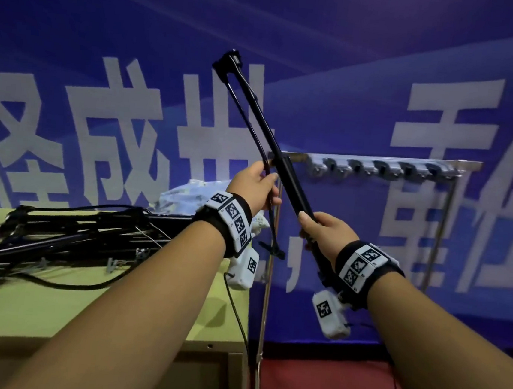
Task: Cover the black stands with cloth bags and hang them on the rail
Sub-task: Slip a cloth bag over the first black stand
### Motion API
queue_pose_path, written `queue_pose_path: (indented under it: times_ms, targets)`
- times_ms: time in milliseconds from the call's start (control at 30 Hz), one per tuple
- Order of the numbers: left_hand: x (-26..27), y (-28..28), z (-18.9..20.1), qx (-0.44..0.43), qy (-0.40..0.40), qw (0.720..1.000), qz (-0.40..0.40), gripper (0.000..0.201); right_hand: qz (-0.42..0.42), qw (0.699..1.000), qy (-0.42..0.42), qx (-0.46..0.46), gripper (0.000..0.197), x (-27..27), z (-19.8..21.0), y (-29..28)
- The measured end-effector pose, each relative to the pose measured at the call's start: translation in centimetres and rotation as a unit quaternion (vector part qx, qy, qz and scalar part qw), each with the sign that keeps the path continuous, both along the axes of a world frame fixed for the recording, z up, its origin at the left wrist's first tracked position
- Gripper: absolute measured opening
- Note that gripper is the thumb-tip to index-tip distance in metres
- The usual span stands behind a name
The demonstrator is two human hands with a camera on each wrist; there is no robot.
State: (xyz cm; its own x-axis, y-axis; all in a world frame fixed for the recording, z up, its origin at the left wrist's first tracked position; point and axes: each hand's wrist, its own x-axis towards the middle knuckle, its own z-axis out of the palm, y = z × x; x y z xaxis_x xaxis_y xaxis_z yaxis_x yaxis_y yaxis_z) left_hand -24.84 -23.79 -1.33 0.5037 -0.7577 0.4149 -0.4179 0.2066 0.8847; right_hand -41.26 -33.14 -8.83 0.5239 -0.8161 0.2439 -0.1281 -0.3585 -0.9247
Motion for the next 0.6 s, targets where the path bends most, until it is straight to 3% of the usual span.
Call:
queue_pose_path:
  times_ms: [233,333,600]
  targets:
    - [-2.7,-3.9,-4.5,0.096,-0.050,0.993,-0.052,0.012,0.010,0.993,-0.075,0.087,0.039,0.0,-3.6,-2.9]
    - [-2.8,-5.6,-7.0,0.150,-0.080,0.983,-0.064,0.023,-0.002,0.990,-0.092,0.109,0.035,0.1,-5.6,-4.7]
    - [-2.7,-9.3,-12.6,0.206,-0.078,0.974,-0.051,0.018,-0.024,0.988,-0.101,0.117,0.027,0.6,-11.1,-7.1]
